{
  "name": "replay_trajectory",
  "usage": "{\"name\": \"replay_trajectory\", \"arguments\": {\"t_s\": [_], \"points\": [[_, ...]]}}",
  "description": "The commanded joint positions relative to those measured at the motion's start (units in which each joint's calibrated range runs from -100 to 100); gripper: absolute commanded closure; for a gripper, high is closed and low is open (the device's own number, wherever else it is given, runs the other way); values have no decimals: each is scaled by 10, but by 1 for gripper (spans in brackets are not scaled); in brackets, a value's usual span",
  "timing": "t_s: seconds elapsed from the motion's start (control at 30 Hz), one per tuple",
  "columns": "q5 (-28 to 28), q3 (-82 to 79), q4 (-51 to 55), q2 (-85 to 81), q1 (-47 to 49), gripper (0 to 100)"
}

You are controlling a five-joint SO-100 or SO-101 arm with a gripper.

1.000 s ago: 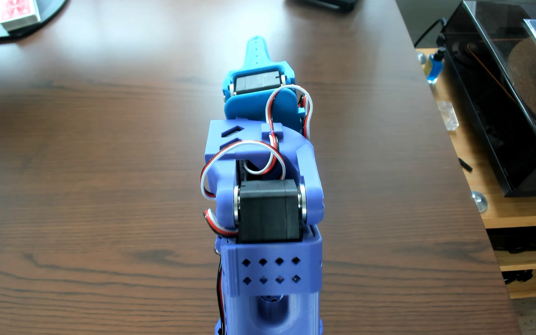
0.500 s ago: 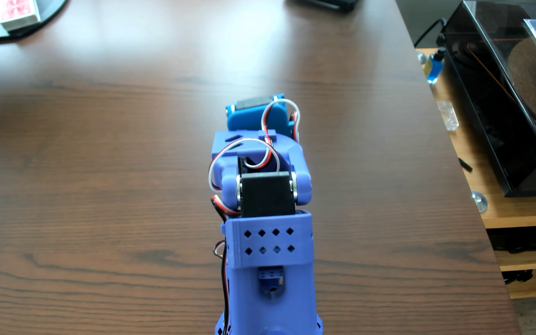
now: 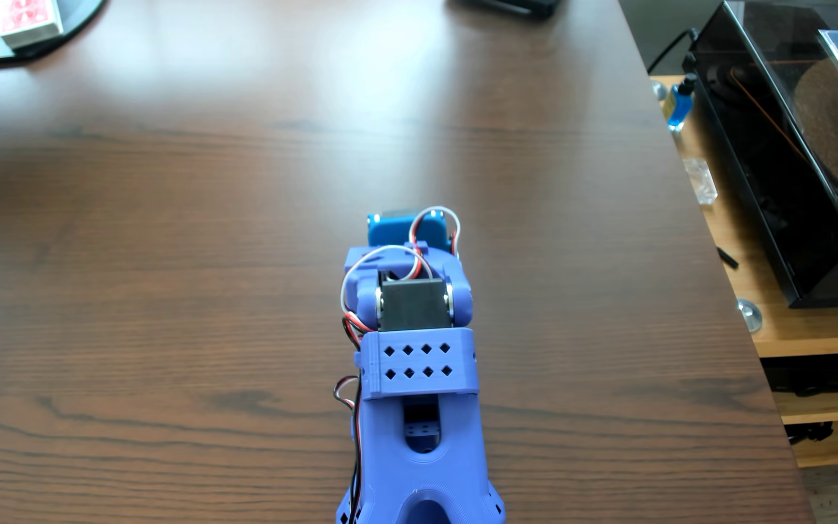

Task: Grab the blue dice

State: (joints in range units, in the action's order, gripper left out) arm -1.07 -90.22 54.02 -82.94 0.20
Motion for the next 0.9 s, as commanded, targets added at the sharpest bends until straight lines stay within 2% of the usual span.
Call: {"name": "replay_trajectory", "arguments": {"t_s": [0.0, 0.87], "points": [[2, -7, -13, -2, -4, 98], [1, -24, -17, -2, -27, 98]]}}
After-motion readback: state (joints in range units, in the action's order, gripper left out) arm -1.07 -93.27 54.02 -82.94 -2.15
